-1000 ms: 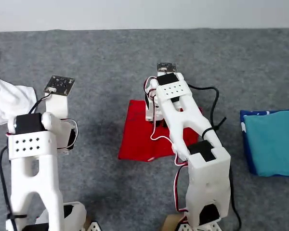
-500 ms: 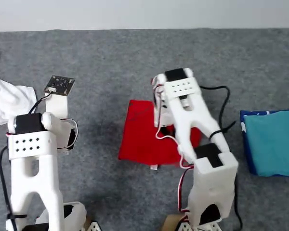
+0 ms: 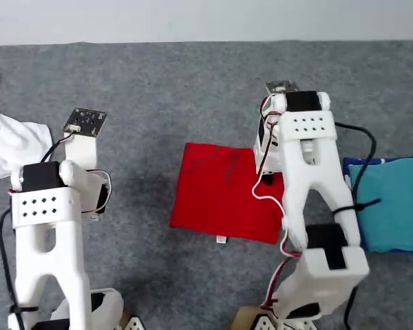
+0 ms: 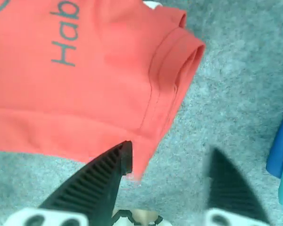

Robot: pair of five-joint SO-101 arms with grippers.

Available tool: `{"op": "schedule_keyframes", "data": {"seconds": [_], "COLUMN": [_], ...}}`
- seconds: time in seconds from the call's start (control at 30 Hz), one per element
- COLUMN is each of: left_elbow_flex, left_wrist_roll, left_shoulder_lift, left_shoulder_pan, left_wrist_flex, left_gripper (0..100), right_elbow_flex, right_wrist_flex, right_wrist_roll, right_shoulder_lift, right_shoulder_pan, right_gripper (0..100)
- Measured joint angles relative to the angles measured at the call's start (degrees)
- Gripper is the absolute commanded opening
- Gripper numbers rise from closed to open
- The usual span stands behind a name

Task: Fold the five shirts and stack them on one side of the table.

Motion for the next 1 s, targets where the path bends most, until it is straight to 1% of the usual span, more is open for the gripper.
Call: {"op": "schedule_keyframes", "data": {"seconds": [0.2,0.47,0.57,0.67,0.83,1.0], "left_elbow_flex": [0.00,0.00,0.00,0.00,0.00,0.00], "left_wrist_roll": [0.00,0.00,0.00,0.00,0.09,-0.18], "left_shoulder_lift": [0.00,0.00,-0.18,-0.18,-0.18,-0.18], "left_shoulder_pan": [0.00,0.00,-0.44,-3.34,-8.88,-9.41], "left_wrist_flex": [0.00,0.00,0.00,-0.44,-1.85,-2.02], "left_gripper": [0,0,0,0,0,0], "right_elbow_flex": [1.67,1.67,1.67,1.67,1.67,1.67], "right_wrist_flex": [0.00,0.00,-0.62,-2.73,-9.23,-14.42], "right_wrist_roll": [0.00,0.18,4.75,10.73,12.57,13.01], "right_shoulder_lift": [-2.73,-2.55,-0.62,0.53,1.05,1.05], "right_shoulder_pan": [-1.23,-1.32,-1.14,-1.49,-1.49,-1.41], "right_gripper": [32.8,14.5,14.0,14.0,14.0,14.0]}}
